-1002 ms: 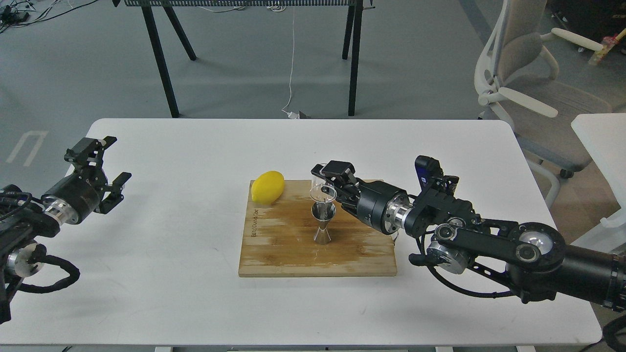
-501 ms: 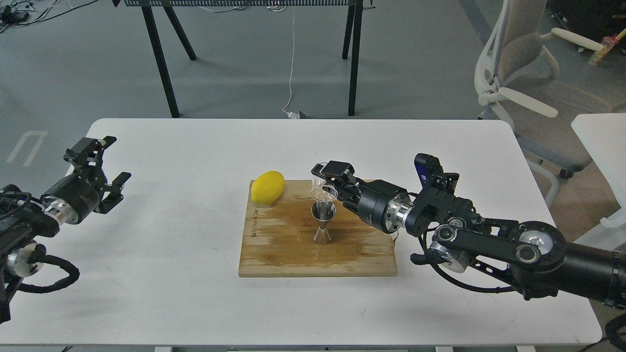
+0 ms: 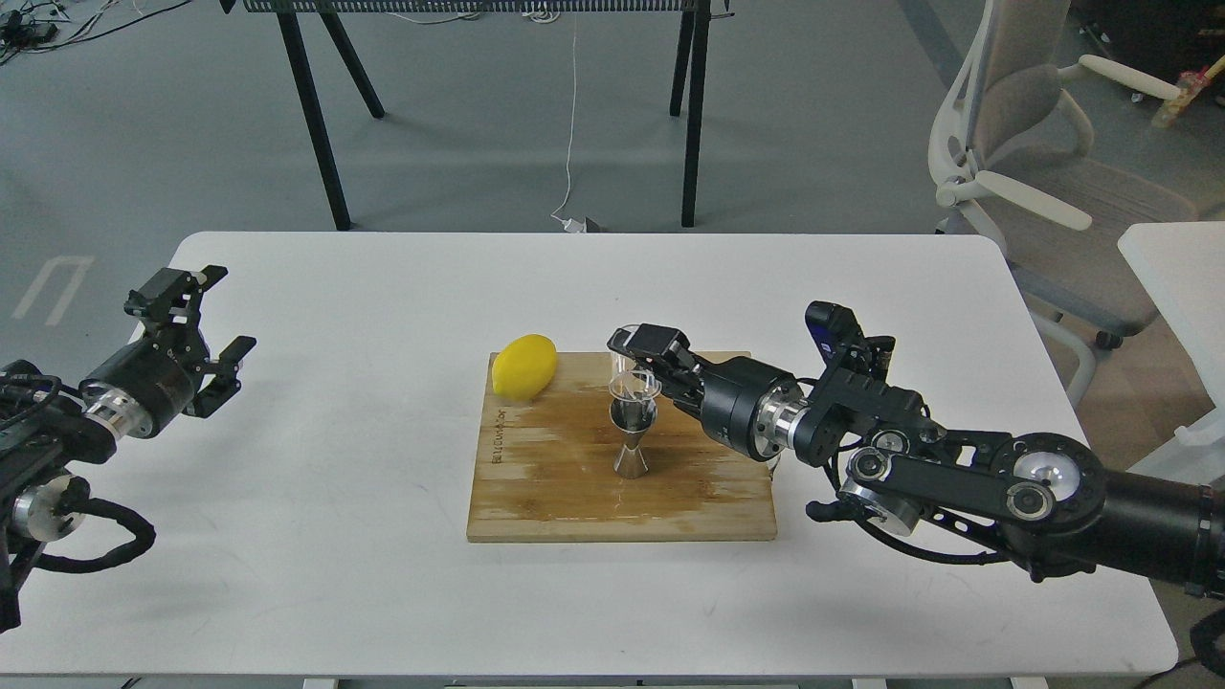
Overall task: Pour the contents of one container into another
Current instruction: 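Tilt the glass cup with the right gripper, pouring dark liquid into the jigger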
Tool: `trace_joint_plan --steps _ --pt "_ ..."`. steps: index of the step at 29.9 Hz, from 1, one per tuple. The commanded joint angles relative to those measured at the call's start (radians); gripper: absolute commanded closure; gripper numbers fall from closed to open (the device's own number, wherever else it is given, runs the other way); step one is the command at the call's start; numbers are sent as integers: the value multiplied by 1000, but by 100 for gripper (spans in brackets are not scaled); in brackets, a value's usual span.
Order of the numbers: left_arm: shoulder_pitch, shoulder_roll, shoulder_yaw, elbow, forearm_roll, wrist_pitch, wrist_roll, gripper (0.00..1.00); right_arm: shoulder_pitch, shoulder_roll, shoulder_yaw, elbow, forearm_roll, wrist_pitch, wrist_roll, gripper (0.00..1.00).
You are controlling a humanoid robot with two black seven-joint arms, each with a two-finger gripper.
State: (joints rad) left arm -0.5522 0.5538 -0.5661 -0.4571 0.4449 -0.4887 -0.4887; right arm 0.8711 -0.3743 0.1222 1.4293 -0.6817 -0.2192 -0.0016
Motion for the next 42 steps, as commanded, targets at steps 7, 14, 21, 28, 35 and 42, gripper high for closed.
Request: trace_joint_plan --steps 7,14,21,28,35,42 --pt "1 0 0 0 0 0 0 1 14 -5 -16 -1 -21 0 0 66" --pt "1 0 0 0 0 0 0 1 32 -5 -41 -1 -30 0 0 66" --pt "1 -2 2 0 0 0 0 1 46 -5 -59 -3 -32 0 2 66" --pt "1 -2 2 0 0 0 0 1 52 -5 -61 -1 -35 0 3 66" --pt "1 0 2 0 0 0 0 1 77 -5 -96 -1 -45 0 3 66" --pt "1 -2 0 0 0 0 0 1 85 -6 -105 -3 -47 -2 5 66"
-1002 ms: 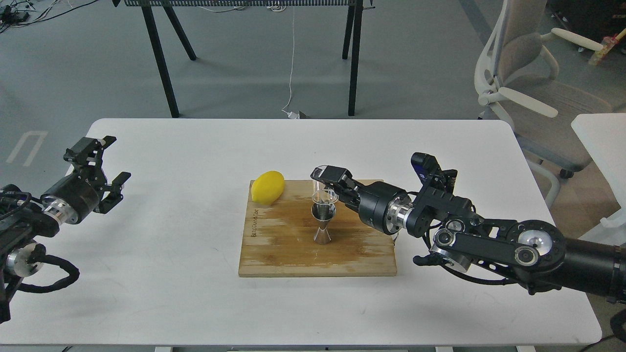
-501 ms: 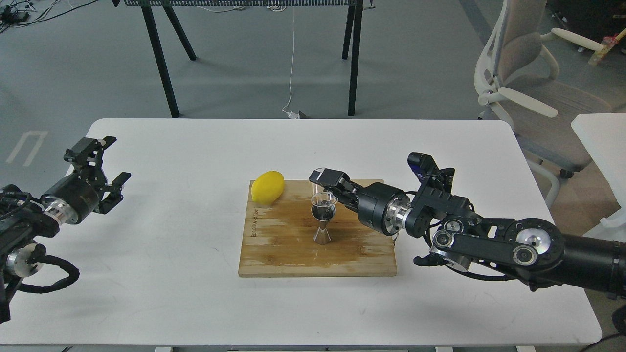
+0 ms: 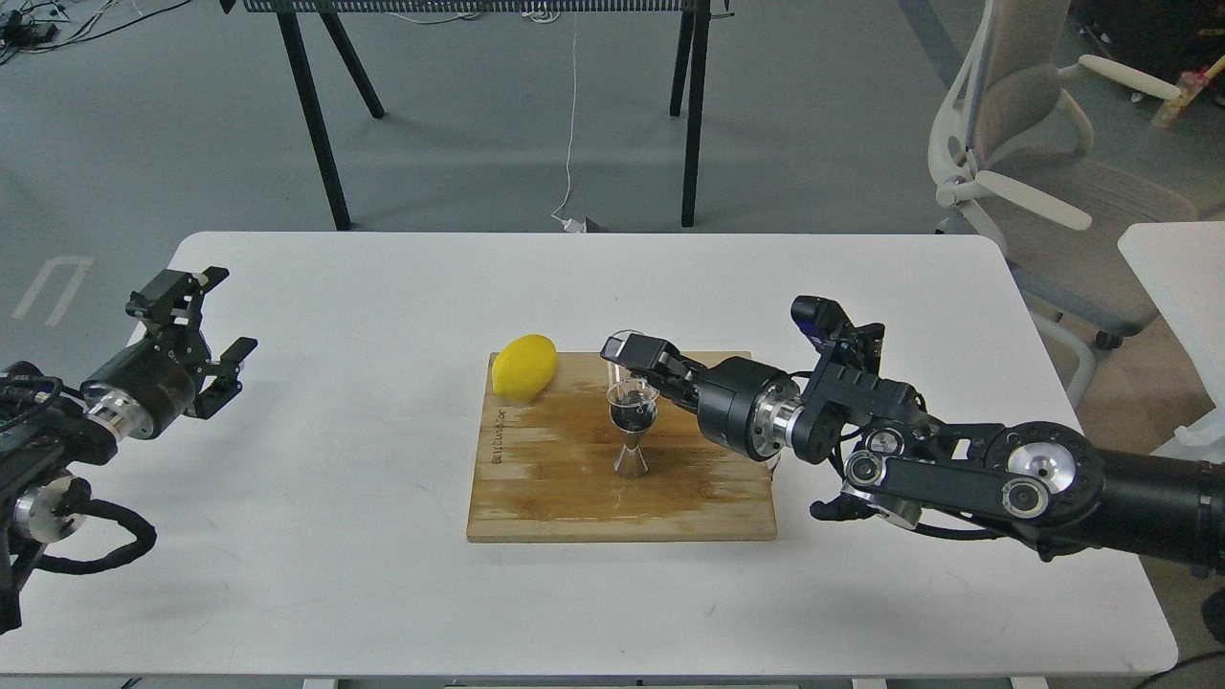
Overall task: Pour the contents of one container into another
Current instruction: 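Tilt the glass cup with the right gripper, pouring dark liquid into the jigger, then raise the glass cup upright and carry it back with the right gripper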
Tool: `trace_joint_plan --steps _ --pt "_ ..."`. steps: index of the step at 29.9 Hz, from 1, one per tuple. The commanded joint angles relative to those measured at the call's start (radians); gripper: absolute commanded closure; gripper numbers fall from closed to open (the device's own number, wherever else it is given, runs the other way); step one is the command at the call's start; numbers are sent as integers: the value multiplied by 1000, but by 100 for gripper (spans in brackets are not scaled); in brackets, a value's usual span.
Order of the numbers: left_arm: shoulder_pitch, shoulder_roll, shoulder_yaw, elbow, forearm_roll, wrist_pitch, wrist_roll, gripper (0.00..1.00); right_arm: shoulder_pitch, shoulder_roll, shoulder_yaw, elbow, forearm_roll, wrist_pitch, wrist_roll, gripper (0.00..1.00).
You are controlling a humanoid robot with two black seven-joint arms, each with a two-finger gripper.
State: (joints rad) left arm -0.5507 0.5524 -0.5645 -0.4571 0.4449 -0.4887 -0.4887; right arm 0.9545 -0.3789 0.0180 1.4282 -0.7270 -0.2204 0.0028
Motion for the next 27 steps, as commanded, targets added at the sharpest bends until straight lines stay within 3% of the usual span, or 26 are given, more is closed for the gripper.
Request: trace_joint_plan --steps 1,16,27 --pt "0 1 0 0 0 0 0 1 1 -2 -1 -2 -2 -1 0 66" --pt "0 1 -2 0 0 0 0 1 -10 -17 33 1 18 -5 2 66" --pt "0 0 -2 0 0 0 0 1 -166 -11 334 66 277 -11 37 67"
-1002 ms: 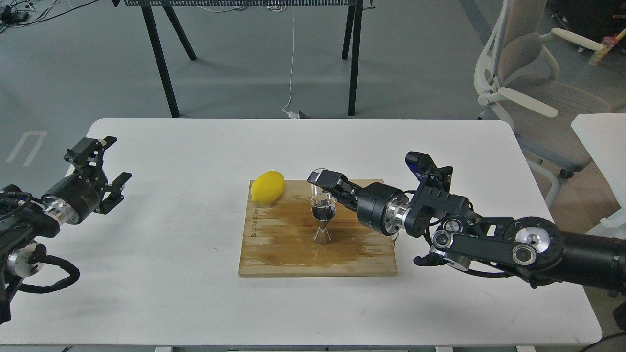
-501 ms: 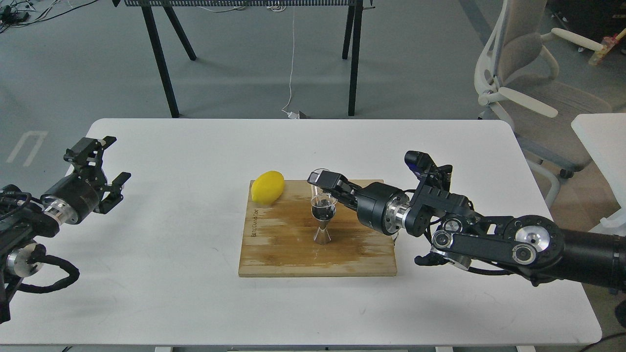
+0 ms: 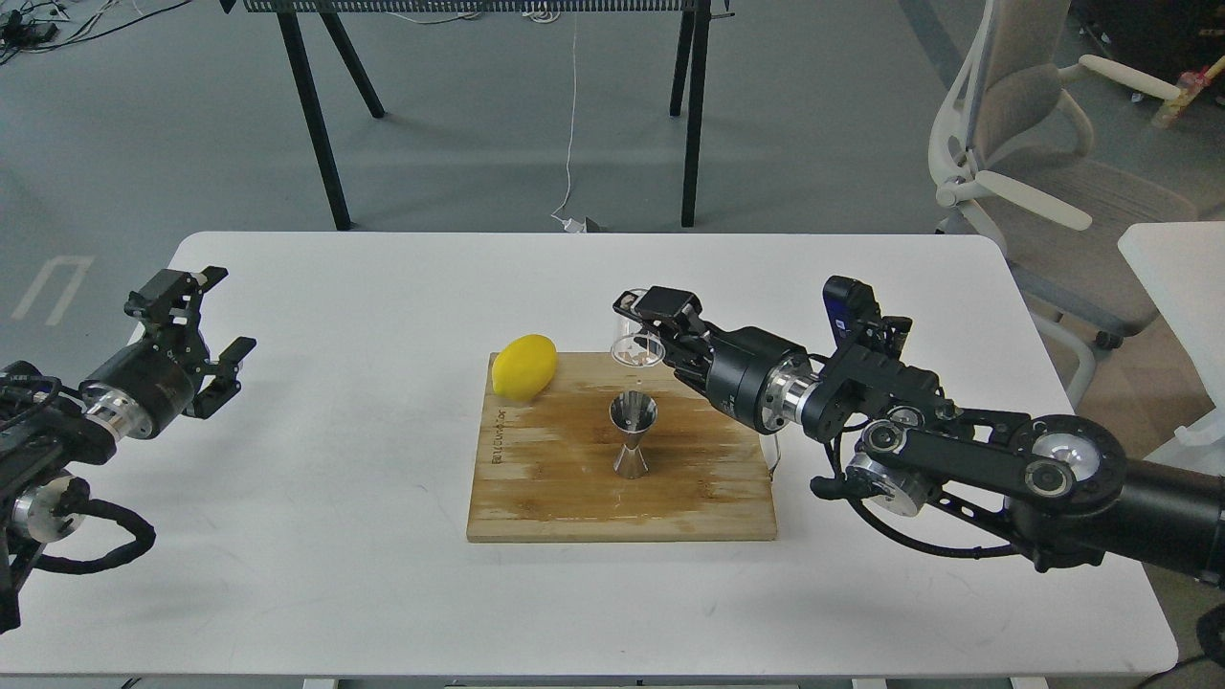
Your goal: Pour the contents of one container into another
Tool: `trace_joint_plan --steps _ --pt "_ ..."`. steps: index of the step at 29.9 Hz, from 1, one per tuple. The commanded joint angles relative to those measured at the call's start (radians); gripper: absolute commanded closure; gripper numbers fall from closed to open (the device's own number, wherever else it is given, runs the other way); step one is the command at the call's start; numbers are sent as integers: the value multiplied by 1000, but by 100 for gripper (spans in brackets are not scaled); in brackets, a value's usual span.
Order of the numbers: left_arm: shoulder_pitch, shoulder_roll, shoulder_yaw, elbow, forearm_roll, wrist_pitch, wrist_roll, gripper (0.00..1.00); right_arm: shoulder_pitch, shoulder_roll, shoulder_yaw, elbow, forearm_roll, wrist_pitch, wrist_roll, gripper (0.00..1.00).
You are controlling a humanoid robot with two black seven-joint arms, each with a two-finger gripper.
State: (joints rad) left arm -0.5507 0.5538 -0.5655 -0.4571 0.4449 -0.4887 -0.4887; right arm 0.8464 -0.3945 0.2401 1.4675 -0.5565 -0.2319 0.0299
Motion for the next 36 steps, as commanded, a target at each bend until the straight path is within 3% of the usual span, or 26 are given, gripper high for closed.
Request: trace_joint_plan --steps 1,5,12,17,23,36 --pt "0 -2 -1 0 0 0 0 1 -91 8 167 37 157 0 16 67" --pt "0 -3 1 0 0 0 0 1 -254 32 428 63 367 2 21 67" --pt "-2 -15 -4 0 -2 0 0 1 -614 190 916 62 674 16 21 67" --pt "3 -18 -2 0 -15 0 0 1 -800 282 1145 53 796 2 19 67" --pt "8 -18 -2 0 -21 0 0 1 -917 292 1234 -22 950 -6 21 67" --pt "8 -18 -2 0 -23 0 0 1 -909 302 1239 -208 998 -17 22 66"
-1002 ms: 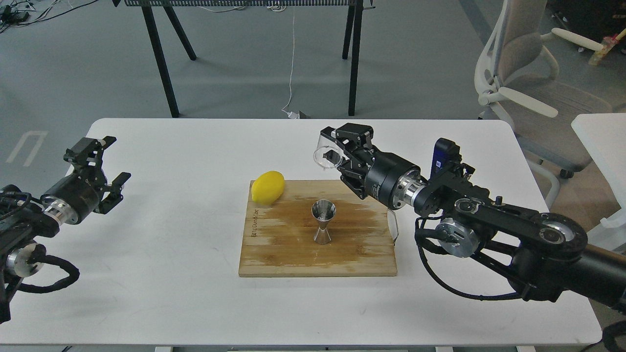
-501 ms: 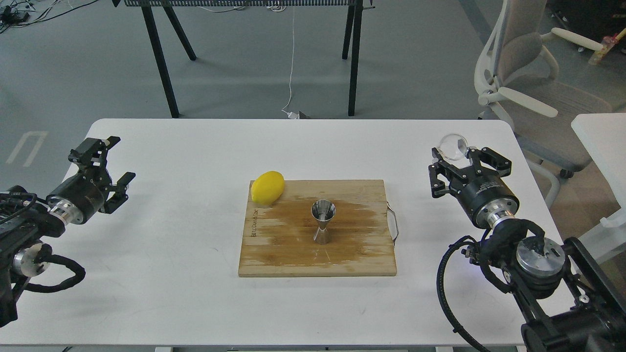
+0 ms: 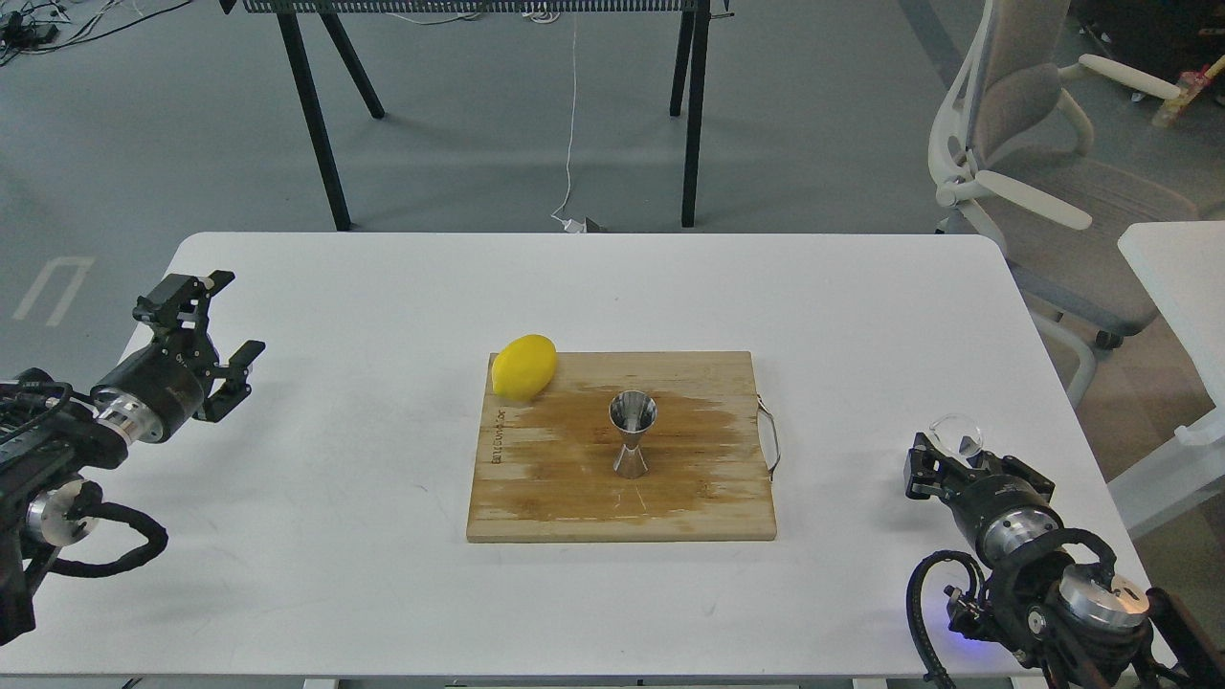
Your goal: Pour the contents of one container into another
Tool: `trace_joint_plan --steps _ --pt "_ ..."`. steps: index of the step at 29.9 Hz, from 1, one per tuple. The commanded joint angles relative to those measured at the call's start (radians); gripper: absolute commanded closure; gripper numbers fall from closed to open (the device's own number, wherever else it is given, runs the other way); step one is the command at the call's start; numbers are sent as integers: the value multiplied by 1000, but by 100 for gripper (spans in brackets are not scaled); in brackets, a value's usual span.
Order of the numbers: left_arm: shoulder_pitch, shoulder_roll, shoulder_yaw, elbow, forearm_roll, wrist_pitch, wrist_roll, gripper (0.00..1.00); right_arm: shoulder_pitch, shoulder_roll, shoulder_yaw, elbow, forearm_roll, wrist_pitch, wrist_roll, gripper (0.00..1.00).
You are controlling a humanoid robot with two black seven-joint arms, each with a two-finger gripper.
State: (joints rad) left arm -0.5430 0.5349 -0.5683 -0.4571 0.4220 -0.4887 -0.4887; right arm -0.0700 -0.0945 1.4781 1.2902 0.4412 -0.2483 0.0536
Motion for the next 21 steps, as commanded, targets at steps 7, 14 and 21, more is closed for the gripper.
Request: trace_joint_plan --steps 7,14,21 --pt "2 0 1 0 1 0 0 1 18 2 -5 -38 1 0 -3 64" --pt "2 0 1 0 0 0 0 1 24 2 -13 -38 1 1 -3 54" --pt "2 2 1 2 0 0 0 1 22 2 -15 -38 1 0 -3 42"
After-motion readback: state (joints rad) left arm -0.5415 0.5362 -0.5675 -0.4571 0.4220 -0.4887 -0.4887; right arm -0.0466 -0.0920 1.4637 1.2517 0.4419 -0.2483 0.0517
